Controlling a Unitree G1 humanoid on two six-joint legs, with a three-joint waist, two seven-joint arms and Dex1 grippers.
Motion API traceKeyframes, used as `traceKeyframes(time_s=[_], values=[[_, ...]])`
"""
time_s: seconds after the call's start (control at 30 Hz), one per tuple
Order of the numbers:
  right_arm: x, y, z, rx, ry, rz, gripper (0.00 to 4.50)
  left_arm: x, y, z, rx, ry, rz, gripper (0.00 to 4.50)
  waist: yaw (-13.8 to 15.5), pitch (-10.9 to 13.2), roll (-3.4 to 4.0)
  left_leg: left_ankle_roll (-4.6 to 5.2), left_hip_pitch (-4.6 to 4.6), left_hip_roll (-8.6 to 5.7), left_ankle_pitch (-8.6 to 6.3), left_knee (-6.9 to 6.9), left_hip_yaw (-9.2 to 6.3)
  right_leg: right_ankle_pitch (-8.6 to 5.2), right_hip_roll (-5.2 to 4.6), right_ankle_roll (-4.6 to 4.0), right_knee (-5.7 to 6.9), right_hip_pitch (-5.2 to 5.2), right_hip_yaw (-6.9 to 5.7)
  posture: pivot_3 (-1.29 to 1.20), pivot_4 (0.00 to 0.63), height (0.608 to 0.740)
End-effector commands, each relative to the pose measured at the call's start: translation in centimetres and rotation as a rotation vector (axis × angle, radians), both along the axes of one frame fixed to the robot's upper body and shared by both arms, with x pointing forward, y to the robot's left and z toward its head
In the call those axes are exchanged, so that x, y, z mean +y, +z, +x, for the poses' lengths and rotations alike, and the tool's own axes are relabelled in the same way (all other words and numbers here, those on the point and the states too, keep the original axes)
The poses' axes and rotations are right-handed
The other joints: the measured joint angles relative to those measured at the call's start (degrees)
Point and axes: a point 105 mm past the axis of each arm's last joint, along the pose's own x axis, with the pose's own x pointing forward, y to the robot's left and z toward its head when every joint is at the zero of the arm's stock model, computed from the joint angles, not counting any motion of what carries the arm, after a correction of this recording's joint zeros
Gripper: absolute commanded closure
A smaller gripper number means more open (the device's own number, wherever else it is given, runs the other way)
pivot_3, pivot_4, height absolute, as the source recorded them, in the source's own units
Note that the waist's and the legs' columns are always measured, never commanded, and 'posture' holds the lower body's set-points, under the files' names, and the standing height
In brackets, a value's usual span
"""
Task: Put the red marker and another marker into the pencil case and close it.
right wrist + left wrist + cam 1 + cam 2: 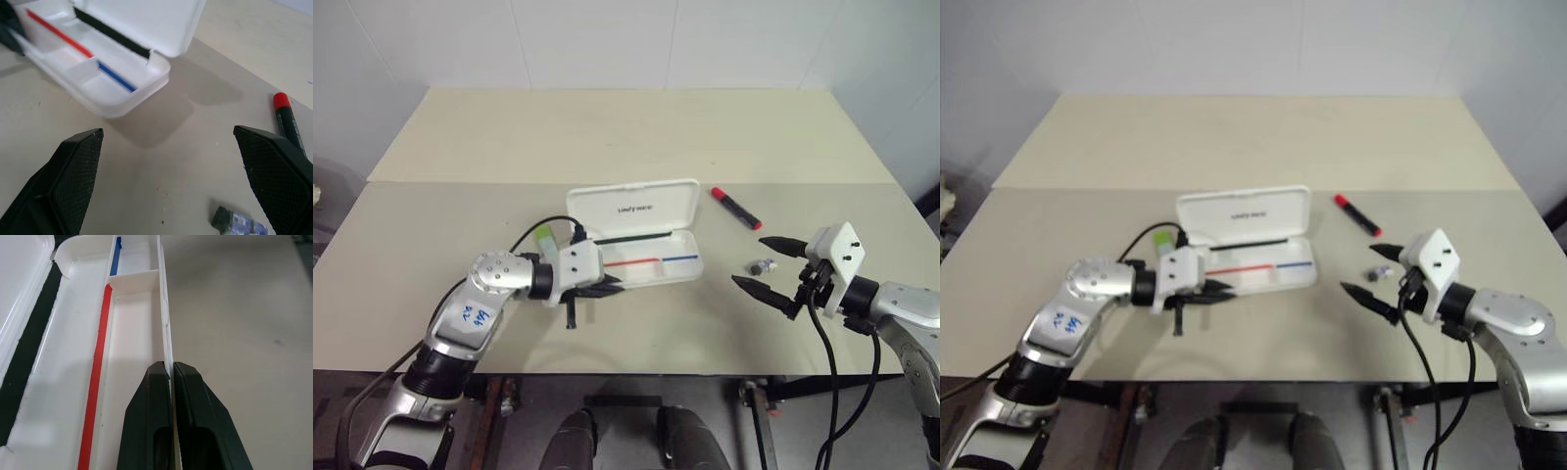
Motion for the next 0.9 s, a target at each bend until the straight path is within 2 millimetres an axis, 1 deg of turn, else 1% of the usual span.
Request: traceKeyframes(time_s=[0.03, 0.2, 0.5, 0.67, 0.7, 0.73, 0.9], values=[[-0.1, 1.6, -0.5, -0.058, 0.010, -0.007, 0.00, -0.8, 0.5, -0.2, -0.057, 0.008, -0.008, 4.46, 0.0, 0.0, 0.00, 0.00, -0.01, 0.00, 0.00, 0.03, 0.00, -0.01, 0.00, -0.01, 0.00, 0.00, 0.00, 0.00, 0.150, 0.740], [-0.1, 1.7, -0.5, -0.056, 0.010, -0.012, 0.00, -0.9, -0.3, -0.3, -0.082, -0.001, 0.026, 4.46, -0.1, 0.0, 0.00, 0.00, -0.01, 0.01, 0.00, 0.11, 0.05, -0.01, 0.00, -0.02, -0.01, 0.01, 0.03, 0.00, 0.150, 0.740], [-0.1, 1.5, -0.4, -0.051, 0.008, -0.012, 0.00, -0.6, -0.5, -0.3, -0.112, 0.001, 0.046, 4.46, 0.0, 0.0, 0.00, 0.01, -0.05, 0.01, 0.00, 0.10, 0.05, -0.01, 0.00, -0.02, -0.08, 0.01, 0.02, 0.00, 0.150, 0.740], [0.0, 1.5, -0.3, -0.051, 0.009, -0.010, 0.00, -0.8, -0.5, -0.3, -0.119, 0.015, 0.042, 3.08, 0.0, 0.0, 0.00, 0.01, -0.05, 0.01, 0.00, 0.11, 0.05, -0.01, 0.00, -0.02, -0.07, 0.01, 0.02, 0.00, 0.150, 0.740], [0.1, 1.5, -0.2, -0.051, 0.010, -0.010, 0.00, -0.8, -0.4, -0.4, -0.118, 0.013, 0.040, 2.68, 0.0, 0.0, 0.00, 0.01, -0.05, 0.01, 0.00, 0.10, 0.05, -0.01, 0.00, -0.02, -0.07, 0.01, 0.02, 0.00, 0.150, 0.740], [0.1, 1.5, -0.2, -0.051, 0.011, -0.010, 0.00, -0.9, -0.4, -0.5, -0.118, 0.012, 0.038, 2.39, 0.0, 0.0, 0.00, 0.01, -0.05, 0.01, 0.00, 0.10, 0.05, -0.01, 0.00, -0.02, -0.07, 0.01, 0.02, 0.00, 0.150, 0.740], [0.1, 1.6, 0.0, -0.051, 0.015, -0.011, 0.00, -1.1, 0.0, -1.1, -0.110, 0.003, 0.023, 0.65, 0.0, 0.0, 0.00, 0.01, -0.05, 0.01, 0.00, 0.10, 0.05, -0.01, 0.00, -0.02, -0.08, 0.01, 0.02, 0.00, 0.150, 0.740]])
